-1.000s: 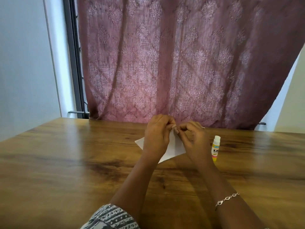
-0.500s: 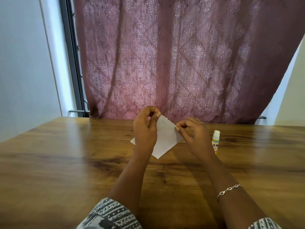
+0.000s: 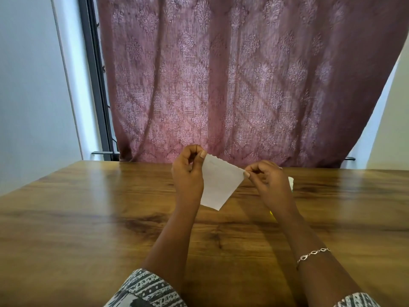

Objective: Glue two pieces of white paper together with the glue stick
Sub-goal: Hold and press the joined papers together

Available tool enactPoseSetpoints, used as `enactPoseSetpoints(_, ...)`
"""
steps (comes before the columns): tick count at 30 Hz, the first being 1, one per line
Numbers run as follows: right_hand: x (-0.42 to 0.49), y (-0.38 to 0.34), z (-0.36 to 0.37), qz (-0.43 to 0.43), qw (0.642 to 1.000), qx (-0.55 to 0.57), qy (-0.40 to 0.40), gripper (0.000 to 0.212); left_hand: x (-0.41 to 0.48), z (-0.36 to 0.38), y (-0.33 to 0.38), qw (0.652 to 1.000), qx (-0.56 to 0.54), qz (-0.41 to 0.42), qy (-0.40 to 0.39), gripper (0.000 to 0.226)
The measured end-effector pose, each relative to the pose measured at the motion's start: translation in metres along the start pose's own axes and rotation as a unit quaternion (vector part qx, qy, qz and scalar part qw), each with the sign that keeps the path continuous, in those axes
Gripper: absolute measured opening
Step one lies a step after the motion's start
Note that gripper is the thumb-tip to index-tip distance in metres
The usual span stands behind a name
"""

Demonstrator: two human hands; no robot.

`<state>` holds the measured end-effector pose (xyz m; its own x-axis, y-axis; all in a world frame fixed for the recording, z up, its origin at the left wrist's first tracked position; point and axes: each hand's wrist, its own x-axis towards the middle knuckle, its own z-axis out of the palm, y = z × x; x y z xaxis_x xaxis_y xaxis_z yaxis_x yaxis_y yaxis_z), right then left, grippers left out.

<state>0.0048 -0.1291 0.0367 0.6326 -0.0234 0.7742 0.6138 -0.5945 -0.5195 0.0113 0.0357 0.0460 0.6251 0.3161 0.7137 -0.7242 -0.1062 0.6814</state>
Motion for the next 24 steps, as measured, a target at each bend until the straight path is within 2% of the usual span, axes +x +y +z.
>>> enactPoseSetpoints(3,0.0,0.001,-0.001,0.019,0.999,0.029,0.005,0.007,-0.001,0.0,0.001,1.0,-0.024,-0.009,0.005,0.023)
enactPoseSetpoints(7,-0.002,-0.001,0.0,0.075,0.989,0.125,0.02,0.014,0.0,0.0,0.002,0.997,-0.058,-0.039,0.01,0.025)
enactPoseSetpoints(9,-0.003,-0.002,0.002,0.092,0.987,0.129,0.007,0.007,0.0,0.0,0.003,0.995,-0.076,-0.057,0.018,0.024)
enactPoseSetpoints(11,-0.004,-0.002,0.005,0.096,0.989,0.115,-0.003,0.009,-0.001,0.0,0.005,0.993,-0.087,-0.071,0.02,0.022)
enactPoseSetpoints(14,-0.004,-0.003,0.005,0.098,0.987,0.123,0.02,0.01,-0.002,0.0,0.007,0.992,-0.085,-0.088,0.027,0.019)
enactPoseSetpoints(15,-0.004,-0.004,0.005,0.095,0.988,0.119,0.031,0.009,-0.003,-0.001,0.008,0.995,-0.057,-0.068,0.032,0.016)
enactPoseSetpoints(17,-0.003,-0.004,0.005,0.076,0.991,0.1,0.049,0.008,-0.004,0.0,0.011,0.995,0.082,0.049,0.038,0.005)
enactPoseSetpoints(19,-0.001,-0.004,0.006,0.035,0.995,0.073,0.059,0.011,-0.008,0.007,0.015,0.955,0.222,0.198,0.012,0.017)
enactPoseSetpoints(20,-0.001,-0.005,0.006,0.011,0.996,0.065,0.061,0.016,-0.012,0.013,0.017,0.936,0.255,0.243,-0.012,0.021)
enactPoseSetpoints(22,-0.002,-0.007,0.006,-0.036,0.996,0.054,0.062,0.028,-0.017,0.022,0.019,0.92,0.271,0.278,-0.062,0.023)
enactPoseSetpoints(24,-0.003,-0.011,0.007,-0.06,0.996,0.037,0.056,0.024,-0.018,0.026,0.014,0.907,0.275,0.302,-0.1,0.02)
